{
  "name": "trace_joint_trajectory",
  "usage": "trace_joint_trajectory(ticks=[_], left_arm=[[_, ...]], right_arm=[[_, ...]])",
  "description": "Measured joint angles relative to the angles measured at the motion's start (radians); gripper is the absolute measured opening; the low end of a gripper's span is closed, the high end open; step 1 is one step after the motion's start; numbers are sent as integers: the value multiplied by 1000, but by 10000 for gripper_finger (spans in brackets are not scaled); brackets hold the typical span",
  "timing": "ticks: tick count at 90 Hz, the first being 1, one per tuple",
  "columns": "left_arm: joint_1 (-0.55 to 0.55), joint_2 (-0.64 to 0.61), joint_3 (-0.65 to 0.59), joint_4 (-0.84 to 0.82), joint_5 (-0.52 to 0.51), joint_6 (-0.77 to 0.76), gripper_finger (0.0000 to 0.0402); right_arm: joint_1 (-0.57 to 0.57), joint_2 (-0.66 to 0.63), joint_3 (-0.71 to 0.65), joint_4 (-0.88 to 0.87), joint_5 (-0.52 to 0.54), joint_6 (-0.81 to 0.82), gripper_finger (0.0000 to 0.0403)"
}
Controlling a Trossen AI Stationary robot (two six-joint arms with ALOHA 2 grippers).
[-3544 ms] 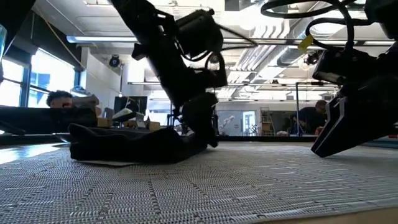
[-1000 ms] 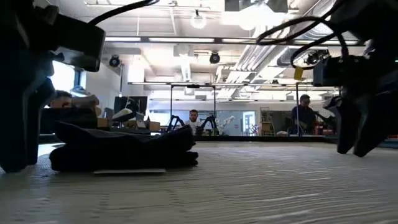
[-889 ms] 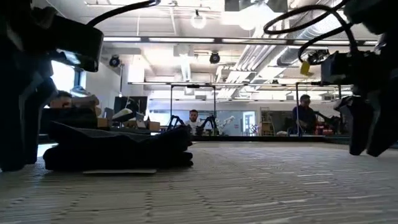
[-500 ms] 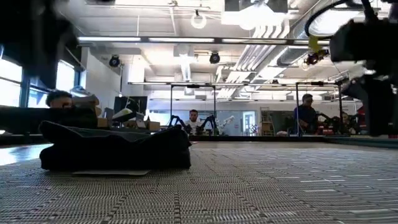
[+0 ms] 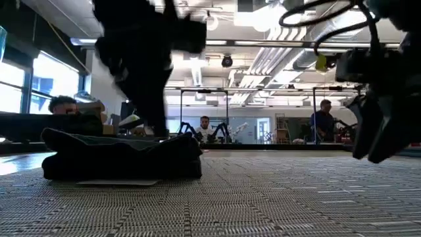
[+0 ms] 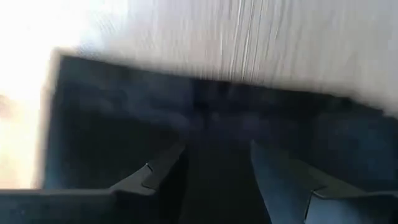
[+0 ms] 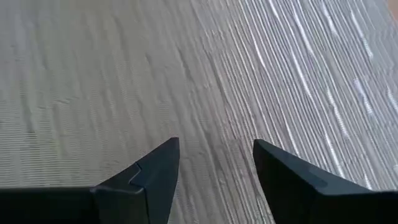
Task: Set table place
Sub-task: Adjust the black napkin
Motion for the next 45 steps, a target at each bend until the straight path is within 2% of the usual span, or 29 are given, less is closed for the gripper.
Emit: trace_joint_trajectory(ticks=[11, 21, 34, 45], left_arm=[[-6, 3, 5, 18, 13, -1, 161], [-21, -28, 39, 18, -30, 7, 161], [-10, -55, 70, 82, -107, 134, 161], [63, -27, 69, 205, -8, 251, 157]], right_arm=[[1, 7, -8, 13, -5, 11, 192], [0, 7, -8, 18, -6, -5, 193], [-7, 7, -8, 28, -7, -24, 192], [-8, 7, -8, 48, -6, -27, 192]])
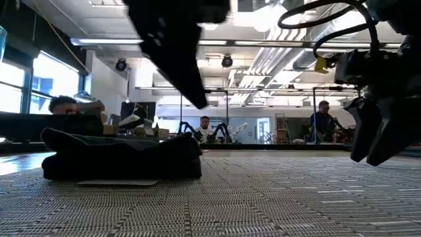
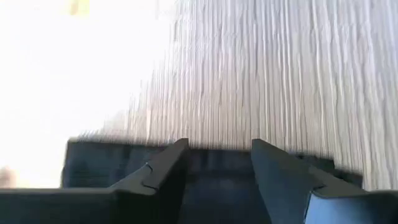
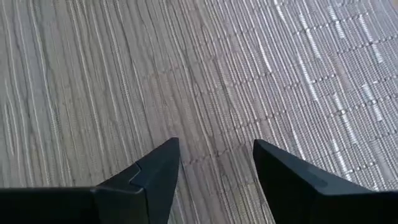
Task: Set table place
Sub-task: Adjust the black napkin
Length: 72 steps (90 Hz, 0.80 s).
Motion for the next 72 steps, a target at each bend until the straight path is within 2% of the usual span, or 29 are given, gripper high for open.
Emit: trace_joint_trajectory(ticks=[16, 33, 72], left_arm=[[99, 89, -2, 73, 109, 117, 140], [123, 126, 2, -1, 223, 95, 132], [28, 106, -1, -141, 178, -76, 131]], right_arm=[[0, 0, 0, 4, 0, 3, 192], [0, 0, 0, -5, -3, 19, 193], [1, 0, 1, -45, 4, 19, 193]])
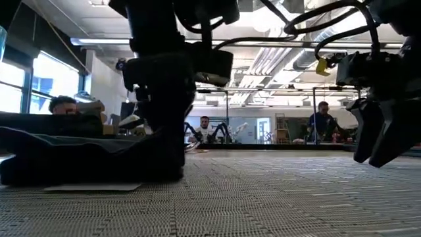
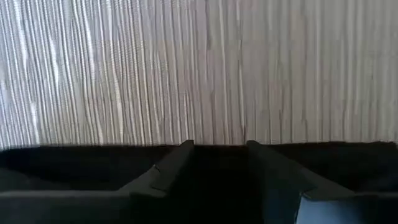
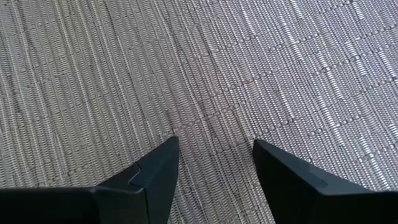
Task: Set table place
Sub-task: Adjust the black napkin
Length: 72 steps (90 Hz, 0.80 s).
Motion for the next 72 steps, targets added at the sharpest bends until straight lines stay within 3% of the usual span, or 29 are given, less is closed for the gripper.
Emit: trace_joint_trajectory(ticks=[38, 57, 72], left_arm=[[-27, -15, -1, -33, 81, -125, 131], [-29, -16, 73, 6, -17, -51, 131], [12, -18, 146, -25, -175, 24, 131]], right_arm=[[0, 0, 0, -2, 0, 4, 193], [-1, 0, 0, -3, 5, 0, 192], [-1, 0, 0, -2, 6, 5, 192]])
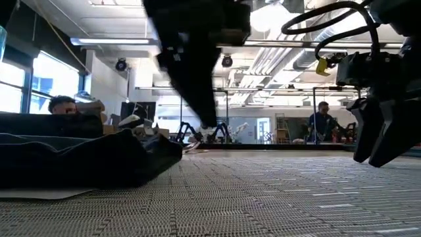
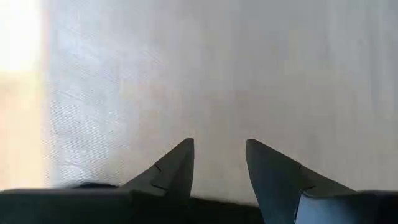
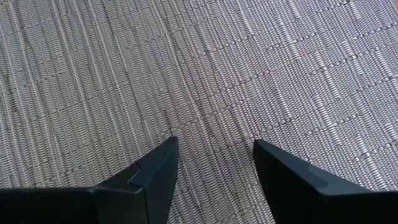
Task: Set table place
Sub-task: Adjust the black napkin
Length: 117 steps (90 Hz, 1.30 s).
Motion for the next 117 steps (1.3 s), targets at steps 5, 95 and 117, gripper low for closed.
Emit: trace_joint_trajectory(ticks=[5, 95, 117], left_arm=[[40, -2, 2, -28, -16, -19, 131], [92, -13, -198, -398, 10, -259, 131], [31, -14, -198, -466, 53, -310, 131]], right_arm=[[0, 0, 0, 1, 0, 9, 193], [0, 0, 0, -1, 13, 3, 193], [0, 0, 0, -2, 13, 3, 193]])
